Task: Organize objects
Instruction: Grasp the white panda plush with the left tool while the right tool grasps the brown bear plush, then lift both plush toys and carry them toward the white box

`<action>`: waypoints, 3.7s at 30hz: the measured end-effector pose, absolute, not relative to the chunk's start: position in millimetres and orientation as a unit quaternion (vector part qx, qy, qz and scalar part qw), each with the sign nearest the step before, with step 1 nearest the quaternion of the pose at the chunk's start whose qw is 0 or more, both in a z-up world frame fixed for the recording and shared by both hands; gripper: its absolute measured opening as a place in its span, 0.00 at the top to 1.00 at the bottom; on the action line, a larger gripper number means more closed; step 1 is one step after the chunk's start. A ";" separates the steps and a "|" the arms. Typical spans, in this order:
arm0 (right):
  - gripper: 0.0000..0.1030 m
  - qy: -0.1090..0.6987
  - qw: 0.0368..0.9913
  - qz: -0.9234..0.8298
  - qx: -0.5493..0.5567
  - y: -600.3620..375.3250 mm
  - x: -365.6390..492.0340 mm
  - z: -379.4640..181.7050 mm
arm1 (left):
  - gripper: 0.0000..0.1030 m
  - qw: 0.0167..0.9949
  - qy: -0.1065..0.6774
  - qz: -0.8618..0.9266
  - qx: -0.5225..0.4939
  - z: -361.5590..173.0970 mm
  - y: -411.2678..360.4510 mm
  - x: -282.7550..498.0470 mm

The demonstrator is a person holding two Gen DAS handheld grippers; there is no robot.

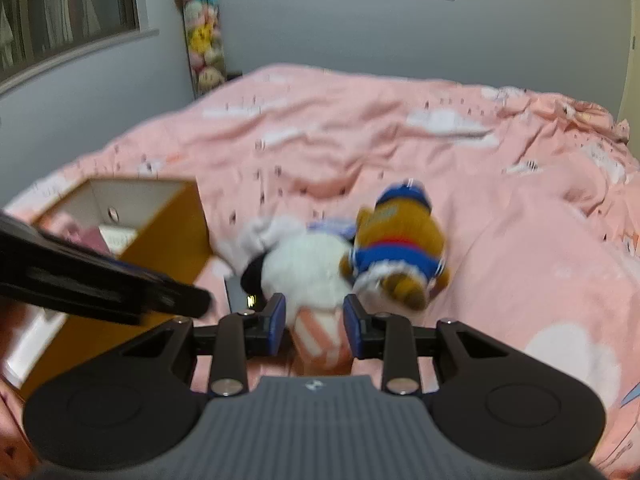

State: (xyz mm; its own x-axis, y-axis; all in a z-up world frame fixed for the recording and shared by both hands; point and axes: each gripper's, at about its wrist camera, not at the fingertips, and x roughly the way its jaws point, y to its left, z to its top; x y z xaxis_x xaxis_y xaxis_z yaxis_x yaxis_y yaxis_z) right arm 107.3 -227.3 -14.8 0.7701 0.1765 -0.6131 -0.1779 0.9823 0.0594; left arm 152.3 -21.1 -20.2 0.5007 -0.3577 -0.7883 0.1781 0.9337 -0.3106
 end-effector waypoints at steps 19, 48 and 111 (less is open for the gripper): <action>0.45 0.370 0.919 0.068 0.114 -296.8 176.2 -38.9 | 0.28 0.814 0.500 -0.130 -0.266 -86.3 -45.5 211.6; 0.44 0.371 0.919 0.047 -0.127 -223.5 173.7 -38.0 | 0.53 0.867 0.470 -0.107 -0.127 -26.4 -31.4 182.1; 0.60 0.405 0.876 0.256 -0.054 -63.0 165.0 23.7 | 0.36 0.876 0.456 -0.005 -0.157 -6.1 136.2 128.3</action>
